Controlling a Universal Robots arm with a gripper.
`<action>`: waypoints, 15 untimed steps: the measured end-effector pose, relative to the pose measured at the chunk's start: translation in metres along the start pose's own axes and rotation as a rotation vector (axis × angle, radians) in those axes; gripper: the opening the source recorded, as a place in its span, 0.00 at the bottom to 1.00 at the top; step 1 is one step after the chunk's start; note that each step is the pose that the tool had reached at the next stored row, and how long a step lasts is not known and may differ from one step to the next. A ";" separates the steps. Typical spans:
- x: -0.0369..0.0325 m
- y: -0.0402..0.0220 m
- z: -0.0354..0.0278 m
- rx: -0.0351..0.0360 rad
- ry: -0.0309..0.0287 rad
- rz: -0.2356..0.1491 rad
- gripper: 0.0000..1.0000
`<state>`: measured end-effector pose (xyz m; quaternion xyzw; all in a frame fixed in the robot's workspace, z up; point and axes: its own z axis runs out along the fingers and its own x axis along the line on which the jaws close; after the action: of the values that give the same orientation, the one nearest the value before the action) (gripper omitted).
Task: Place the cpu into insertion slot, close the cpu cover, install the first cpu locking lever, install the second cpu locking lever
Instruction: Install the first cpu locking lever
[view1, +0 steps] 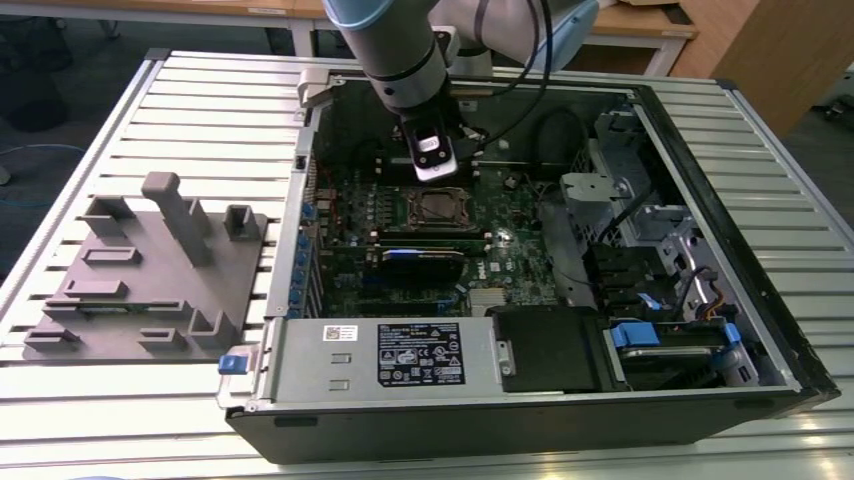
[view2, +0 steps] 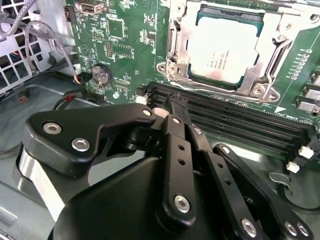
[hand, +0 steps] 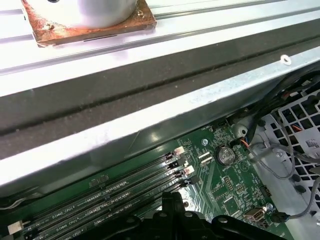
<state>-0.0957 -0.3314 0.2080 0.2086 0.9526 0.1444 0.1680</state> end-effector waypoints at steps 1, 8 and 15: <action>0.0000 0.0000 0.0000 0.0004 -0.0001 0.000 0.10; 0.0003 0.0004 0.0004 0.0495 -0.0129 -0.019 0.10; 0.0008 0.0005 0.0014 0.1345 -0.0222 -0.048 0.10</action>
<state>-0.0956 -0.3303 0.2067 0.1981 0.9629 0.0737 0.1675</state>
